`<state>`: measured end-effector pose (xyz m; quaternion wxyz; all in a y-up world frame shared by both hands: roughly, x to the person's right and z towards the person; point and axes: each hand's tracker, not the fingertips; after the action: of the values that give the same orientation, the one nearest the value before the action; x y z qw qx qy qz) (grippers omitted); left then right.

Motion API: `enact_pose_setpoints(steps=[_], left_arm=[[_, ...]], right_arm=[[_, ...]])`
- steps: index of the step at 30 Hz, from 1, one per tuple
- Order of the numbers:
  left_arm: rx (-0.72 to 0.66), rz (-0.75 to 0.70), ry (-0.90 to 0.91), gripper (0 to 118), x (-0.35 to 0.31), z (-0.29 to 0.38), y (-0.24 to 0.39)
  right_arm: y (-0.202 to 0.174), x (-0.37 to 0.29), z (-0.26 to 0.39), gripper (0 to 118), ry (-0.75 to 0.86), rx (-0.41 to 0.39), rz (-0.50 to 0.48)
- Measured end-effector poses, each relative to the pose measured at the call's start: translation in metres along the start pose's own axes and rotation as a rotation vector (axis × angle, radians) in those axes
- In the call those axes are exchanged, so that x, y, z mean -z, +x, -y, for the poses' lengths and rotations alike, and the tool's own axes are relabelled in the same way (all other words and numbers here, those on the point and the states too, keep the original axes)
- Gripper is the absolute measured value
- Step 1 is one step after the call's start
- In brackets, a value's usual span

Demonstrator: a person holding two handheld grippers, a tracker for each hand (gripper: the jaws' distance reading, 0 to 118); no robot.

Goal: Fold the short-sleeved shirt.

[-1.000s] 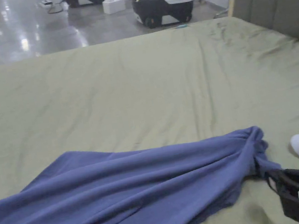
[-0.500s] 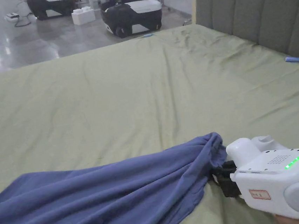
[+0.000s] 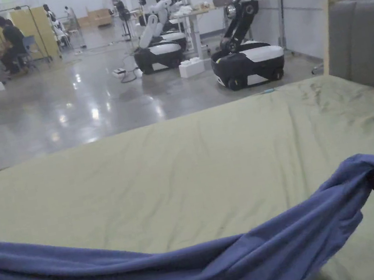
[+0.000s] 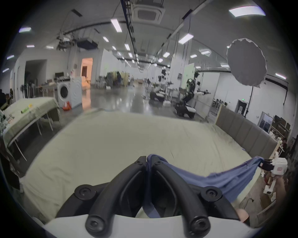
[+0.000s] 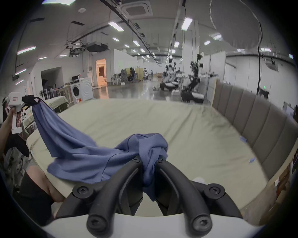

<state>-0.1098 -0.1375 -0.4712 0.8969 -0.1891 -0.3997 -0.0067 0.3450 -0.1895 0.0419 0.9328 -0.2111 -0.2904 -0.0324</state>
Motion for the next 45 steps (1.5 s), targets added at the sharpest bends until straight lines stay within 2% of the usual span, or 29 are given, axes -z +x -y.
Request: enact_pose_setpoints(steps=[3, 7, 10, 11, 14, 20, 24, 26, 31, 35, 39, 45], left_arm=[[-0.037, -0.035, 0.056, 4, -0.027, -0.044, -0.019], [-0.042, -0.083, 0.111, 4, -0.047, -0.093, -0.038], [-0.028, -0.136, 0.159, 4, -0.050, -0.126, -0.049], [-0.027, -0.147, 0.158, 4, -0.046, -0.136, -0.053], [-0.030, -0.178, 0.149, 4, -0.024, -0.158, -0.060], [-0.008, -0.245, 0.149, 4, 0.044, -0.190, -0.059], [-0.087, -0.278, 0.160, 4, 0.103, -0.204, -0.058], [-0.074, -0.311, 0.193, 4, 0.127, -0.210, -0.053], [-0.029, -0.316, 0.285, 4, 0.175, -0.216, -0.035], [0.075, -0.346, 0.286, 4, 0.208, -0.192, -0.020], [0.089, -0.319, 0.213, 4, 0.239, -0.138, -0.019], [0.130, -0.341, 0.044, 4, 0.273, -0.025, -0.023]], right_arm=[[-0.005, -0.017, -0.055, 13, 0.072, -0.062, 0.046], [-0.008, -0.029, -0.118, 13, 0.177, -0.036, 0.053], [-0.013, -0.021, -0.162, 13, 0.214, -0.081, 0.073], [-0.013, -0.014, -0.177, 13, 0.217, -0.071, 0.078], [0.003, 0.019, -0.214, 13, 0.232, -0.027, 0.062], [0.003, 0.096, -0.272, 13, 0.268, 0.007, 0.073], [0.001, 0.147, -0.297, 13, 0.290, -0.024, 0.122], [-0.002, 0.165, -0.307, 13, 0.314, -0.014, 0.154], [-0.006, 0.201, -0.308, 13, 0.422, 0.027, 0.249], [-0.006, 0.232, -0.284, 13, 0.427, 0.003, 0.276], [0.003, 0.274, -0.231, 13, 0.382, -0.037, 0.284], [0.005, 0.305, -0.127, 13, 0.209, -0.012, 0.245]])
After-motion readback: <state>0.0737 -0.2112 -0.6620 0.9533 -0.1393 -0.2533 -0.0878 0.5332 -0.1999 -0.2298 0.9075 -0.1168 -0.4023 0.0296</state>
